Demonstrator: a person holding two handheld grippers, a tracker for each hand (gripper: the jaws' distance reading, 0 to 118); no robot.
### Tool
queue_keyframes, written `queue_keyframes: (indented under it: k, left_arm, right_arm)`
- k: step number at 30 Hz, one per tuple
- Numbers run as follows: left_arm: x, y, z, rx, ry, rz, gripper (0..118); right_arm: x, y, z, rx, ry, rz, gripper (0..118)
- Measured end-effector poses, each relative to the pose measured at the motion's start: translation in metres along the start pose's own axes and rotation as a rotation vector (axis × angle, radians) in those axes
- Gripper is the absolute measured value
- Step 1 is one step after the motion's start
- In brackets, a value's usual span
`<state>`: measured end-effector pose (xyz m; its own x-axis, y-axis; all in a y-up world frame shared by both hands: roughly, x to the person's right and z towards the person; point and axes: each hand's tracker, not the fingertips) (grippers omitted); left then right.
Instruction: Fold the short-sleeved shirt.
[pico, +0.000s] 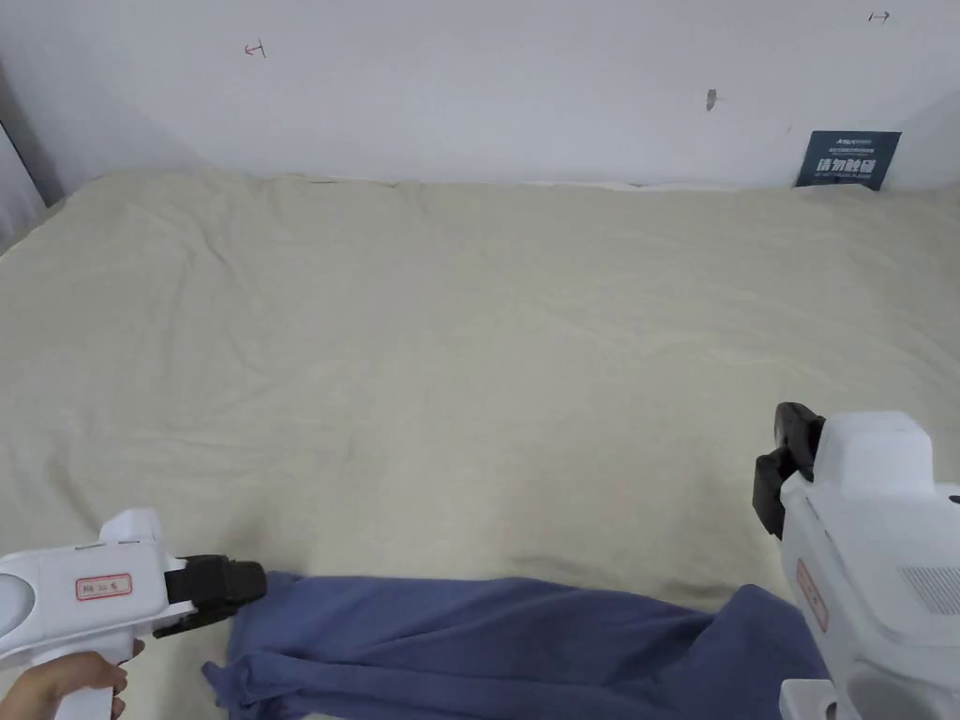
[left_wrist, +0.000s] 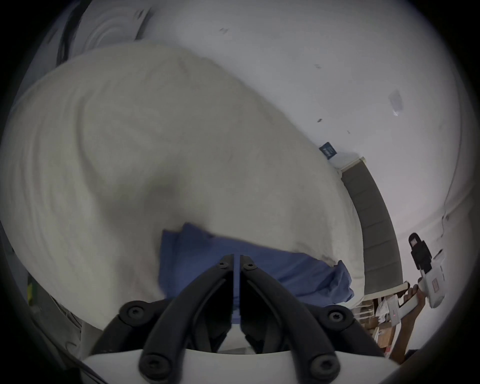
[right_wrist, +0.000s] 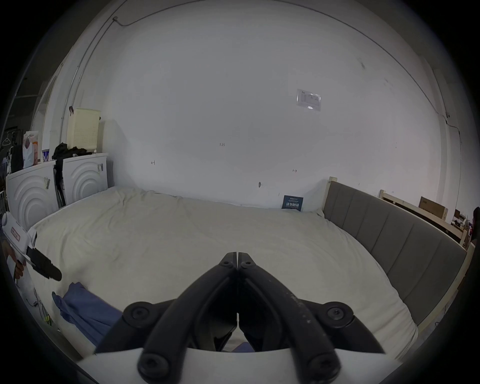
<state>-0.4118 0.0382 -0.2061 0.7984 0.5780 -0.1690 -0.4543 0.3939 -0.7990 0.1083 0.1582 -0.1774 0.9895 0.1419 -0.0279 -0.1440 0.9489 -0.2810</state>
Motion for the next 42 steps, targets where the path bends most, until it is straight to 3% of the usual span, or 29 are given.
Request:
queue_keyframes:
  k: [2, 3, 4, 5, 6, 9, 11, 14, 17, 19, 22, 24, 28, 29, 33, 42]
  left_arm:
    - [-0.017, 0.001, -0.006, 0.004, 0.014, -0.010, 23]
    - [-0.022, 0.001, -0.009, -0.010, 0.026, 0.006, 47]
    - [-0.028, 0.001, -0.013, -0.042, 0.021, 0.027, 80]
    - [-0.031, 0.001, -0.017, -0.075, 0.008, 0.051, 96]
    - [-0.033, 0.000, -0.019, -0.073, 0.016, 0.061, 103]
    - [-0.040, -0.002, -0.029, -0.085, 0.016, 0.059, 103]
    - [-0.045, -0.003, -0.036, -0.103, 0.017, 0.077, 97]
    - [-0.054, -0.004, -0.049, -0.124, 0.004, 0.092, 69]
    - [-0.030, -0.017, -0.055, -0.116, 0.014, 0.061, 52]
    - [-0.024, -0.020, -0.057, -0.112, 0.023, 0.057, 25]
    - [-0.035, -0.023, -0.059, -0.114, 0.034, 0.040, 11]
    - [-0.030, -0.025, -0.056, -0.102, 0.026, 0.043, 9]
    - [0.010, -0.040, -0.042, -0.051, 0.077, -0.090, 7]
    - [-0.014, -0.026, -0.044, -0.044, 0.073, -0.077, 7]
    - [-0.009, -0.009, -0.014, 0.001, 0.051, -0.055, 7]
    - [-0.019, -0.004, 0.044, 0.081, 0.251, -0.103, 7]
  right_arm:
    - [0.000, -0.002, -0.006, -0.015, 0.000, -0.002, 1]
    - [-0.001, -0.004, -0.008, -0.024, -0.002, -0.004, 1]
    - [-0.002, -0.006, -0.010, -0.032, -0.003, -0.007, 1]
    - [-0.002, -0.007, -0.012, -0.041, -0.004, -0.008, 1]
    - [-0.002, -0.008, -0.015, -0.050, -0.004, -0.008, 1]
    - [-0.001, -0.013, -0.020, -0.074, -0.001, -0.010, 1]
    - [-0.001, -0.016, -0.022, -0.089, -0.002, -0.012, 1]
    - [0.001, -0.019, -0.024, -0.102, -0.008, -0.013, 1]
    - [0.003, -0.022, -0.025, -0.116, -0.014, -0.019, 1]
    - [0.005, -0.023, -0.024, -0.122, -0.021, -0.025, 1]
    - [0.008, -0.024, -0.023, -0.127, -0.025, -0.033, 1]
    - [0.010, -0.024, -0.021, -0.130, -0.029, -0.036, 1]
    - [0.014, -0.022, -0.019, -0.130, -0.031, -0.030, 1]
    - [0.015, -0.021, -0.019, -0.129, -0.031, -0.029, 1]
    - [0.017, -0.017, -0.016, -0.115, -0.022, -0.037, 1]
    - [0.023, -0.015, -0.003, -0.087, 0.008, -0.049, 1]
